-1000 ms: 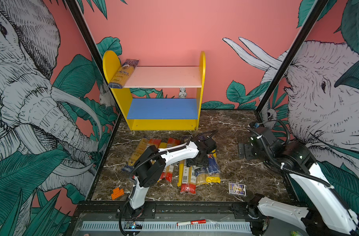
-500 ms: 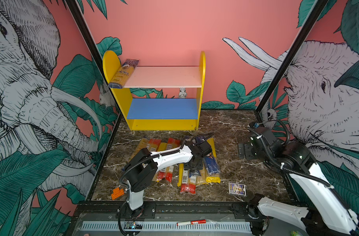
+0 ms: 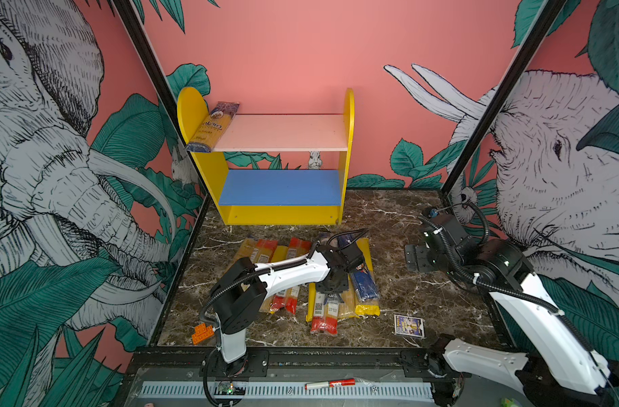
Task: Arrange pasta packages on shelves
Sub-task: Pick up the pasta bag from the pasta bags.
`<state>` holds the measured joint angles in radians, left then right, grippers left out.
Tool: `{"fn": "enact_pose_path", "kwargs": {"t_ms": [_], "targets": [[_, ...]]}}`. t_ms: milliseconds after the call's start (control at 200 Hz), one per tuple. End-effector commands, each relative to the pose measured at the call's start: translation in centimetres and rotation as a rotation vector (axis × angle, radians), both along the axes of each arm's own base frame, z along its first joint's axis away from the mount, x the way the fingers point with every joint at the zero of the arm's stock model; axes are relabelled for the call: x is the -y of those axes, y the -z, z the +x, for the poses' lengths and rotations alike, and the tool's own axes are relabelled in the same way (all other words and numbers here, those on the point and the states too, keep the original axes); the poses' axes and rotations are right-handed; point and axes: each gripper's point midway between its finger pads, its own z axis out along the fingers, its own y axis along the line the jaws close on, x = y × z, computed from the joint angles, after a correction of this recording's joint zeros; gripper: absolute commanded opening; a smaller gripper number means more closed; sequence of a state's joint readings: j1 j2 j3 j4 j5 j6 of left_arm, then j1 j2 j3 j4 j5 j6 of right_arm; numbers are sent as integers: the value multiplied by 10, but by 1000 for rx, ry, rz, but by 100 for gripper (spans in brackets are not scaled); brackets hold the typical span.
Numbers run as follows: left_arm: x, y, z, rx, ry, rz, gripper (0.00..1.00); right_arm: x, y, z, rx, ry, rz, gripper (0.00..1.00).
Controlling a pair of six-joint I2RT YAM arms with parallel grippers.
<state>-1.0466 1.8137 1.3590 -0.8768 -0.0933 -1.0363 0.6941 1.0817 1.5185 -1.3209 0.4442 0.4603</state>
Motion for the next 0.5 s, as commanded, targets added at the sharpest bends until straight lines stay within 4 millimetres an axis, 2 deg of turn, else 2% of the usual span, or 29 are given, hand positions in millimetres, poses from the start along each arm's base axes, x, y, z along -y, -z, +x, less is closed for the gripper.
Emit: {"fn": "enact_pose_path", "kwargs": {"t_ms": [0,105,260,495], "targets": [[-32,12,-13,-43,7,127,12,-3,-10,-2,31,-16,41,99],[-37,-1,-11,-12,25,132,0,-9,-11,-2,27,-43,66,99],[-42,-30,-3,69,68,119,0,-20,-12,2,25,-72,94,99],[-51,-88,14,246,154,79,0,-37,-16,13,30,-110,125,99]]}}
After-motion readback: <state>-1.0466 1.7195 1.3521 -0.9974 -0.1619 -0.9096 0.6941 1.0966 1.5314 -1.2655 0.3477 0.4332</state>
